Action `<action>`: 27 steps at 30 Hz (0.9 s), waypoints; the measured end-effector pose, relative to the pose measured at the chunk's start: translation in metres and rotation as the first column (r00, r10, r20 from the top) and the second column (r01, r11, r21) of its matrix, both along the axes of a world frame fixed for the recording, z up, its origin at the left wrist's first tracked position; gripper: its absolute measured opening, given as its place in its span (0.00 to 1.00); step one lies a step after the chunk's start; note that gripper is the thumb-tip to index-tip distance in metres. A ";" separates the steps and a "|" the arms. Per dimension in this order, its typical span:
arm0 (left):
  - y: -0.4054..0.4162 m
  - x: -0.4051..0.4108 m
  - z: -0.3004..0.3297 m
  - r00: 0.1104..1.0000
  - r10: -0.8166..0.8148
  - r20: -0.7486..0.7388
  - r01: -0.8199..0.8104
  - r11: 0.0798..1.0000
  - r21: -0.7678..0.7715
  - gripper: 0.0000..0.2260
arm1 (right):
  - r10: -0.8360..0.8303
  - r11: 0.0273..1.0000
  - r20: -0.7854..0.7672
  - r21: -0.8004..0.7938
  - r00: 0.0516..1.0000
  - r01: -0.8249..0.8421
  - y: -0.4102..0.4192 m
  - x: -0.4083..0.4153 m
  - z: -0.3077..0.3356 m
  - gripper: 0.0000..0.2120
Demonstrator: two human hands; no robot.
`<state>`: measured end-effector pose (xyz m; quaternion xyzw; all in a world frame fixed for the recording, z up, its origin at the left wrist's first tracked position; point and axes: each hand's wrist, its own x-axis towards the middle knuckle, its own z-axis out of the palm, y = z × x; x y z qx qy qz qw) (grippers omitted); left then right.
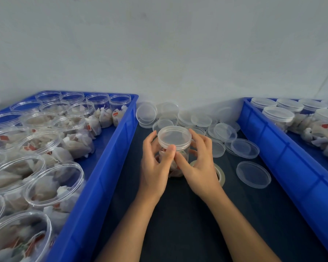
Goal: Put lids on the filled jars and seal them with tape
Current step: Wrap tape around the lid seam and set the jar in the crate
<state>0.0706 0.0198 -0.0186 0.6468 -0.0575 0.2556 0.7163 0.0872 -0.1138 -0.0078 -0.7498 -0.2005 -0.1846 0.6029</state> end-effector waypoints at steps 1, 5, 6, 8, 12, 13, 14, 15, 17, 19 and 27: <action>0.001 0.001 0.001 1.000 0.010 0.001 -0.010 1.000 0.013 0.24 | -0.001 1.000 0.006 0.011 1.000 0.001 -0.001 0.000 0.000 0.33; 0.003 0.004 -0.002 0.999 0.033 -0.009 -0.032 0.995 0.097 0.20 | -0.036 0.998 -0.022 0.057 0.999 0.037 -0.001 0.001 0.000 0.33; 0.003 0.004 -0.003 0.999 0.046 -0.024 -0.043 0.994 0.097 0.21 | -0.040 0.998 -0.027 0.043 0.999 0.041 -0.001 0.002 -0.001 0.34; 0.002 0.003 -0.002 0.997 0.064 -0.049 -0.061 0.996 0.067 0.21 | -0.012 1.000 -0.035 0.011 0.999 0.013 -0.002 0.002 0.000 0.38; -0.001 0.001 0.001 0.994 0.105 -0.032 -0.106 0.994 -0.015 0.17 | -0.010 0.999 0.002 -0.036 1.000 0.010 -0.004 0.003 0.001 0.33; -0.001 0.000 0.001 0.994 0.101 -0.027 -0.102 0.995 -0.024 0.16 | -0.030 0.999 -0.018 -0.009 0.999 0.030 -0.004 0.002 0.002 0.32; -0.001 0.000 0.001 0.996 0.083 -0.022 -0.084 0.996 -0.029 0.15 | -0.047 0.999 -0.040 0.016 0.998 0.048 -0.003 0.002 0.003 0.32; -0.001 -0.001 0.001 0.998 0.054 -0.018 -0.054 0.998 -0.033 0.17 | -0.055 0.998 -0.056 0.034 0.997 0.057 -0.002 0.002 0.003 0.32; -0.001 -0.001 0.001 1.000 0.004 -0.029 -0.005 1.000 -0.027 0.24 | -0.038 0.998 -0.081 0.043 0.996 0.042 -0.001 0.002 0.001 0.35; -0.001 -0.001 0.002 1.000 0.000 -0.024 -0.001 1.000 -0.021 0.26 | 0.018 0.999 -0.104 0.029 0.994 -0.015 -0.002 0.002 0.001 0.39; 0.001 0.001 -0.002 0.987 0.150 -0.049 -0.146 0.986 0.082 0.16 | -0.055 0.998 -0.078 0.022 0.995 0.056 -0.004 0.007 -0.005 0.31</action>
